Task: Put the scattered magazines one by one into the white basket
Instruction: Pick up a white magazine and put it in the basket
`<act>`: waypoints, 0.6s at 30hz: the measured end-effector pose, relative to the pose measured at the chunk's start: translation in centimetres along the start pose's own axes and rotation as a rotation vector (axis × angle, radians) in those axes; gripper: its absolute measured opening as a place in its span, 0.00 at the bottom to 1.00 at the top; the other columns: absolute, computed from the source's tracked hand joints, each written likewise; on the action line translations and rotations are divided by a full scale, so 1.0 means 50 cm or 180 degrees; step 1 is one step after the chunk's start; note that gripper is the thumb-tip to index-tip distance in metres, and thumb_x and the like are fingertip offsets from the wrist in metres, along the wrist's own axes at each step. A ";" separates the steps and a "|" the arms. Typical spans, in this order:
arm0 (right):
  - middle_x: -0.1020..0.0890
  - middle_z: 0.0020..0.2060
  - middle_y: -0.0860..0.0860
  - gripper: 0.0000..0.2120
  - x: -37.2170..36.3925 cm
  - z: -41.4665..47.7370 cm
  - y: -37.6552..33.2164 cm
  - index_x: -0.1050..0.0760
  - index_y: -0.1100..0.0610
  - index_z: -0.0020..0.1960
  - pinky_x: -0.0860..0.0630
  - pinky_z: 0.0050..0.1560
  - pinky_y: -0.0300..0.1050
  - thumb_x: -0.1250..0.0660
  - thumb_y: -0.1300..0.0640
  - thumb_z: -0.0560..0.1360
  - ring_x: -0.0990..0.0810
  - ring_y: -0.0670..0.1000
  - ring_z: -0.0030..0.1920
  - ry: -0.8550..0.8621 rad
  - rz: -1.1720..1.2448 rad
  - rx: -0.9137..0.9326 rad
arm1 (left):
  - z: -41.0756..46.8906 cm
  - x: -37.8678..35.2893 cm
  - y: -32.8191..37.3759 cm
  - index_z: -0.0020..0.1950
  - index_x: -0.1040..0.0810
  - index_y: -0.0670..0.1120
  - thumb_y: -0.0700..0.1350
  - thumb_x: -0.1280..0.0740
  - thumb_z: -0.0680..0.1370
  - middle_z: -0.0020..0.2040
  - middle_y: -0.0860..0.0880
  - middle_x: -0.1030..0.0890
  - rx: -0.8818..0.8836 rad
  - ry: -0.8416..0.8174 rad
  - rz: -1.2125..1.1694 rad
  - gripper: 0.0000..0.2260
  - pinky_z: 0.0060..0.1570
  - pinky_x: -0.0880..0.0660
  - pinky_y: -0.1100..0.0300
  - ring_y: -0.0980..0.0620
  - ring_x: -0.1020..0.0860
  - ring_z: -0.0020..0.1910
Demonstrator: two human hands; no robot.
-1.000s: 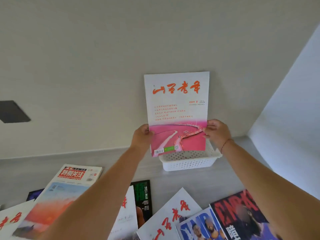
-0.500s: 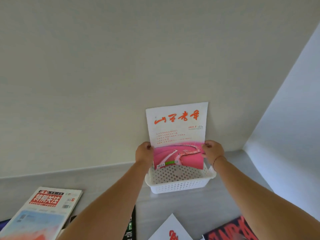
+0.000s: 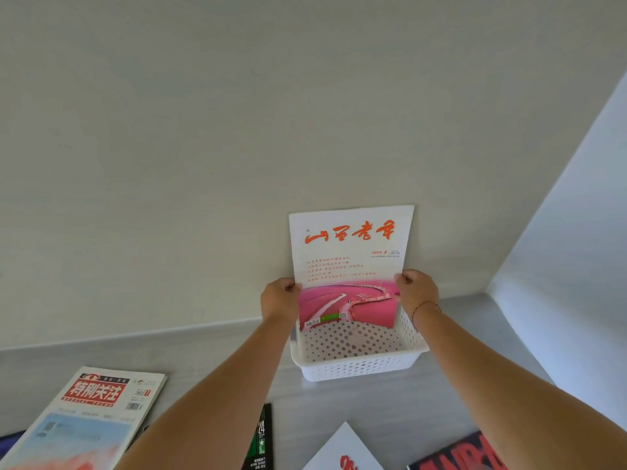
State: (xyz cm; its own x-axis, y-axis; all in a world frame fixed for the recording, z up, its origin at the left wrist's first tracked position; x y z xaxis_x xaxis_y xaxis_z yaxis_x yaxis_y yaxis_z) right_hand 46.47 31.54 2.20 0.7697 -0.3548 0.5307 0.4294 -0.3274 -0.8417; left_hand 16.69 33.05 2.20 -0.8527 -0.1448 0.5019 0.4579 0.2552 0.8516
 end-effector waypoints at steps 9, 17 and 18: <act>0.21 0.37 0.54 0.11 0.018 -0.016 -0.017 0.22 0.62 0.46 0.31 0.39 0.40 0.43 0.60 0.79 0.26 0.53 0.37 0.0275 -0.0187 0.0226 | -0.007 0.006 -0.001 0.58 0.20 0.45 0.47 0.36 0.78 0.50 0.48 0.16 -0.0060 -0.0008 -0.0075 0.12 0.42 0.23 0.59 0.50 0.20 0.44; 0.18 0.44 0.58 0.14 0.019 -0.016 -0.027 0.22 0.61 0.54 0.25 0.44 0.46 0.46 0.61 0.79 0.26 0.53 0.38 0.0278 -0.0213 0.0282 | -0.006 0.003 -0.009 0.53 0.17 0.46 0.46 0.38 0.79 0.42 0.49 0.16 -0.0013 -0.0069 -0.0091 0.11 0.37 0.24 0.61 0.52 0.21 0.36; 0.18 0.44 0.57 0.14 0.014 -0.017 -0.027 0.23 0.61 0.55 0.26 0.42 0.45 0.46 0.61 0.79 0.26 0.53 0.38 0.0206 -0.0216 0.0265 | -0.005 0.003 -0.008 0.55 0.18 0.46 0.46 0.37 0.79 0.46 0.48 0.16 -0.0003 -0.0086 -0.0104 0.11 0.40 0.22 0.59 0.51 0.21 0.39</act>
State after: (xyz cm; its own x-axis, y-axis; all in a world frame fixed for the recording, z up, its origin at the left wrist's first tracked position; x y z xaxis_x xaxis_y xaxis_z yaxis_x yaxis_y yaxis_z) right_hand 46.04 31.00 3.77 0.7066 -0.3911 0.5897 0.5192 -0.2796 -0.8076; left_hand 16.45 32.67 1.98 -0.8737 -0.1274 0.4695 0.4298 0.2499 0.8677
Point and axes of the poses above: each hand's wrist, its own z-axis towards the middle knuckle, its own x-axis out of the back of the hand, y = z × x, the point moved 9 cm from there along z, towards the middle knuckle
